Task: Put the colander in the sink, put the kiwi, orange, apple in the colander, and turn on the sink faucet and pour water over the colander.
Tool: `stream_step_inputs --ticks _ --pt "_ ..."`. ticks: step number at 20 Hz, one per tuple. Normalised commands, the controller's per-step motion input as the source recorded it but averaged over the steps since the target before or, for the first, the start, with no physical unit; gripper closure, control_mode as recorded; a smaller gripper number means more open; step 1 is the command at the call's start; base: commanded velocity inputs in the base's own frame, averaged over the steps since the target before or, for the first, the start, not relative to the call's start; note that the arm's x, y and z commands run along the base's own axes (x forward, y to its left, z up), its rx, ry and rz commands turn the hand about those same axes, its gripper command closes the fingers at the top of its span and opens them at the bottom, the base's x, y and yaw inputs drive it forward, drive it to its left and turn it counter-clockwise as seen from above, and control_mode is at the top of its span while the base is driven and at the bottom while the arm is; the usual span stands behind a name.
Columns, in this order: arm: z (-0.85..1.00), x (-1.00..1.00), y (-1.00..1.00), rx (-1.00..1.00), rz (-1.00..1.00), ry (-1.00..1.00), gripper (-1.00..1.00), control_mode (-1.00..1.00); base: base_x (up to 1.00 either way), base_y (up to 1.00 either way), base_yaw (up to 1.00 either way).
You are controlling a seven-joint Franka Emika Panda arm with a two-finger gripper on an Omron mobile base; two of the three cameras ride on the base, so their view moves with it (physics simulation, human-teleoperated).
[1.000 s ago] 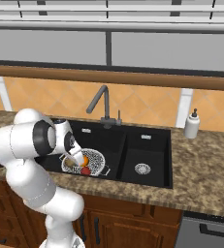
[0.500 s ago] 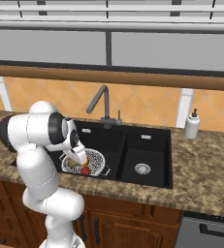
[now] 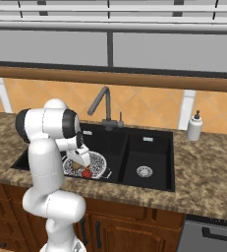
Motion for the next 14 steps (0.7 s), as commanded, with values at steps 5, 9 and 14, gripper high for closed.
stream_step_inputs --ticks 5,9,14 --pt "-0.29 0.26 0.06 0.0 0.0 0.07 1.0 -1.0 0.0 0.0 0.0" --pt "-0.31 0.32 0.04 0.0 0.0 0.11 1.0 -1.0 0.0 0.0 0.0" --pt "-0.18 0.0 -0.01 0.0 0.0 0.09 -1.0 -1.0 0.0 0.0 0.0"
